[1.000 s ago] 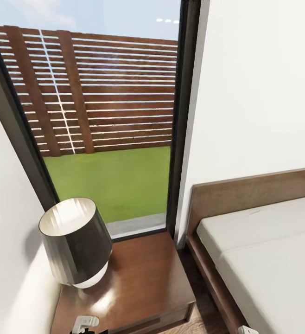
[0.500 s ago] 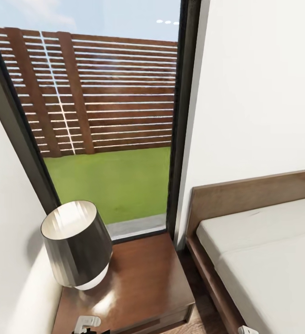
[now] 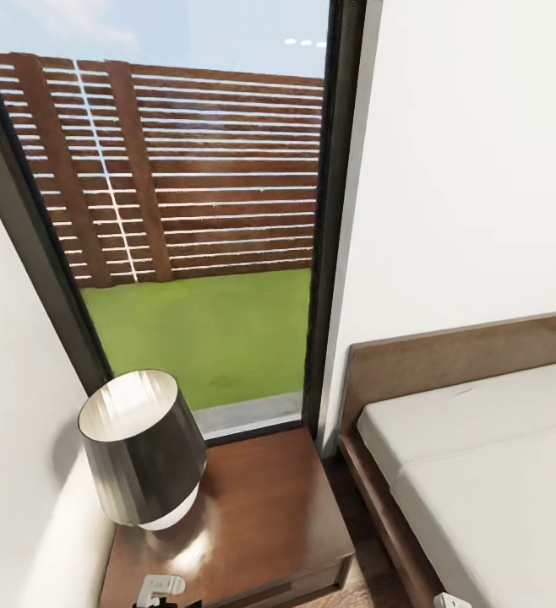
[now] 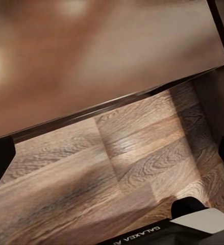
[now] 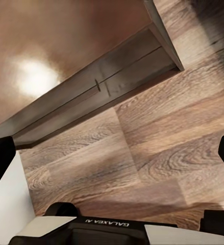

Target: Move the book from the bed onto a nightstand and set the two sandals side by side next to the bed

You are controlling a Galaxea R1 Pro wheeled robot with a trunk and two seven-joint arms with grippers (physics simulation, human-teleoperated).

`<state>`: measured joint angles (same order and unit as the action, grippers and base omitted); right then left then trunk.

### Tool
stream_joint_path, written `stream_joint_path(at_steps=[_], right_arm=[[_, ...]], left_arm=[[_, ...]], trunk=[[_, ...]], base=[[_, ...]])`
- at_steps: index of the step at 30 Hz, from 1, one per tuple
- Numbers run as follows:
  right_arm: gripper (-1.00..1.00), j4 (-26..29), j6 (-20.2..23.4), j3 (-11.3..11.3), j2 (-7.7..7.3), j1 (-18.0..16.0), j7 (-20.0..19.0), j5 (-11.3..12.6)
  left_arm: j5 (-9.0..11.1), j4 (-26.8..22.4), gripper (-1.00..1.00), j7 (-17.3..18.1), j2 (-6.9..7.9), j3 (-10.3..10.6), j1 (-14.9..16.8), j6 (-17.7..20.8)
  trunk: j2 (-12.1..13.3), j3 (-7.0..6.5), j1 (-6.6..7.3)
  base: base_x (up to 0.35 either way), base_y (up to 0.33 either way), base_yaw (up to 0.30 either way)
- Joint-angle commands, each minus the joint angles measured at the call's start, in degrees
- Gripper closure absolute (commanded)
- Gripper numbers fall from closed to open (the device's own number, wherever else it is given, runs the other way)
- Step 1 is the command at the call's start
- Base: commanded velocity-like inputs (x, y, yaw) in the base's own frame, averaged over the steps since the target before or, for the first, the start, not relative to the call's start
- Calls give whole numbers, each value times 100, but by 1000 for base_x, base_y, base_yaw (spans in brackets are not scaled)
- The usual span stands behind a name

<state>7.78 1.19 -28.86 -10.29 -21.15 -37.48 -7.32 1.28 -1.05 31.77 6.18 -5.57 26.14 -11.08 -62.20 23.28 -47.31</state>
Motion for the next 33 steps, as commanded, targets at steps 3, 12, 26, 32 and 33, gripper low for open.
stream_joint_path(at_steps=[3, 12, 26, 32, 33], right_arm=[[-100, 5, 13, -50, 1, -3, -25, -59], [-100, 6, 13, -50, 1, -3, -24, -59], [-100, 5, 13, -50, 1, -3, -28, -59], [-100, 4, 13, -50, 1, -3, -27, -59], [-100, 4, 13, -50, 1, -3, -25, -59]], left_arm=[[13, 8, -100, 31, 1, -32, 5, 1], [13, 8, -100, 6, -1, -32, 5, 1], [13, 8, -100, 5, -3, -32, 5, 1], [13, 8, -100, 5, -3, -32, 5, 1], [13, 8, -100, 5, -3, -32, 5, 1]], trunk=[[118, -49, 66], [479, -215, 264], [1040, -467, 572], [1281, -574, 703], [1321, -592, 725]], base=[[0, 0, 0], [0, 0, 0], [0, 0, 0], [0, 0, 0], [0, 0, 0]])
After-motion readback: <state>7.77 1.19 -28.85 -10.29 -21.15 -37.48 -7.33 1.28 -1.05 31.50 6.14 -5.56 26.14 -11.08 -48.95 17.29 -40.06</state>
